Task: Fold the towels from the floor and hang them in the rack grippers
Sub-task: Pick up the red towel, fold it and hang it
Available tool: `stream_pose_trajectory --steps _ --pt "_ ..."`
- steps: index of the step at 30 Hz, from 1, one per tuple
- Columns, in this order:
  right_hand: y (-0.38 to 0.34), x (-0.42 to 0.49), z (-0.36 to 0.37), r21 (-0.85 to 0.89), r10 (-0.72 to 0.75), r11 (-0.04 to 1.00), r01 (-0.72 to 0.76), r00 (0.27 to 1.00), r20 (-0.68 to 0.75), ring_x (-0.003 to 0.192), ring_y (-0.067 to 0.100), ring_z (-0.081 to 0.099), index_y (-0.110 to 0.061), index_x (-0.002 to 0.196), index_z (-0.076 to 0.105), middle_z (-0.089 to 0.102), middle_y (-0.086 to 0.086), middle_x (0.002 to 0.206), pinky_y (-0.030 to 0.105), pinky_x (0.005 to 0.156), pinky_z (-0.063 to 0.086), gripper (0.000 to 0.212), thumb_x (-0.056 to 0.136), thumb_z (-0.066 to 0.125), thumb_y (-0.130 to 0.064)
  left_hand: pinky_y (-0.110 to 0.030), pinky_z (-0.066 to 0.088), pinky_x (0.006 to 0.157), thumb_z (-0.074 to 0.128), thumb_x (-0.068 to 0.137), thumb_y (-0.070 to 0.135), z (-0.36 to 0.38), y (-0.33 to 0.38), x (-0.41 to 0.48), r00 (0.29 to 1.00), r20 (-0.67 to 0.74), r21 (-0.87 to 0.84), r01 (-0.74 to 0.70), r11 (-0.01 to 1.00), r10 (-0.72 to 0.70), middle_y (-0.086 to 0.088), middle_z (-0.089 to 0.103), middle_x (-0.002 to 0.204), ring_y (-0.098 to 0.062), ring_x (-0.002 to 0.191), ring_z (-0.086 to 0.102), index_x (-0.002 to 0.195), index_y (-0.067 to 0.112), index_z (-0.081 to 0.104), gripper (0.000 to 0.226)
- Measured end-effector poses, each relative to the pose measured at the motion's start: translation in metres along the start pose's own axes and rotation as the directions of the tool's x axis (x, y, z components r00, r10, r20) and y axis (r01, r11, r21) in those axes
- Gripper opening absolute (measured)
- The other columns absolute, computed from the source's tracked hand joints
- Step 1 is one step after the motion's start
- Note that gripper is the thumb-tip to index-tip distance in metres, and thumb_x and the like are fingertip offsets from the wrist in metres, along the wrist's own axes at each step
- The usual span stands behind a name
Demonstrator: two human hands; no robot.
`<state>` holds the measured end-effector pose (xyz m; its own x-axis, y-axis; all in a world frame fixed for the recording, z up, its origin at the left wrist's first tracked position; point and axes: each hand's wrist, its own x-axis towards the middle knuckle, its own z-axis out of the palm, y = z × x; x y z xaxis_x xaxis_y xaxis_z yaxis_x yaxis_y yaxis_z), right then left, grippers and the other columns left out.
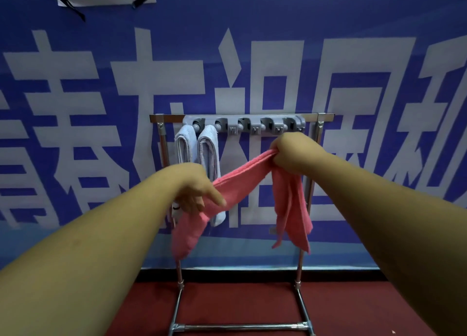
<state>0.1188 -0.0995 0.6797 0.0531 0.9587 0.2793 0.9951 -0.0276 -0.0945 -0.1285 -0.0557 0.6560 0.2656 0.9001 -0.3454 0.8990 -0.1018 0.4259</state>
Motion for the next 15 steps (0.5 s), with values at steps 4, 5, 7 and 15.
stream_pose_trajectory --steps 4,5,7,15 --pt "-0.009 -0.002 -0.008 0.034 -0.069 0.997 0.069 0.998 -0.008 0.085 0.026 0.069 -0.015 0.097 0.078 0.074 0.007 0.089 0.042 0.078 0.06 0.021 0.088 0.059 -0.009 -0.042 0.062 0.084 0.068 0.093 0.052 0.022 0.019 0.012 0.961 -0.251 0.485 0.024 0.874 0.113 -0.005 0.064 0.082 -0.027 0.078 0.065 0.075 0.017 0.056 0.041" --pt "-0.011 -0.004 -0.009 0.033 -0.081 0.996 0.081 0.997 -0.007 0.085 0.025 0.069 -0.016 0.097 0.078 0.074 0.006 0.089 0.04 0.076 0.06 0.021 0.089 0.06 -0.009 -0.046 0.061 0.09 0.062 0.095 0.045 0.027 0.022 0.015 0.951 -0.278 0.512 0.026 0.859 0.137 -0.006 0.062 0.086 -0.029 0.083 0.063 0.075 0.017 0.054 0.035" --pt "-0.011 -0.008 -0.01 0.037 -0.091 0.995 0.091 0.996 0.008 0.085 0.025 0.069 -0.017 0.1 0.079 0.075 0.005 0.091 0.04 0.077 0.06 0.021 0.092 0.06 -0.012 -0.046 0.061 0.091 0.059 0.096 0.038 0.033 0.028 0.019 0.949 -0.255 0.493 -0.038 0.869 0.186 -0.009 0.067 0.092 -0.03 0.087 0.064 0.079 0.015 0.06 0.029" --pt "-0.01 -0.014 -0.006 0.001 -0.082 0.997 0.082 0.994 0.078 0.082 0.025 0.068 -0.015 0.107 0.077 0.074 0.006 0.095 0.037 0.07 0.058 0.025 0.093 0.057 -0.012 -0.028 0.049 0.066 0.083 0.083 0.038 0.061 0.068 0.011 0.836 -0.328 -0.058 -0.482 0.874 0.439 0.005 0.072 0.102 -0.012 0.084 0.065 0.109 0.023 0.067 0.035"
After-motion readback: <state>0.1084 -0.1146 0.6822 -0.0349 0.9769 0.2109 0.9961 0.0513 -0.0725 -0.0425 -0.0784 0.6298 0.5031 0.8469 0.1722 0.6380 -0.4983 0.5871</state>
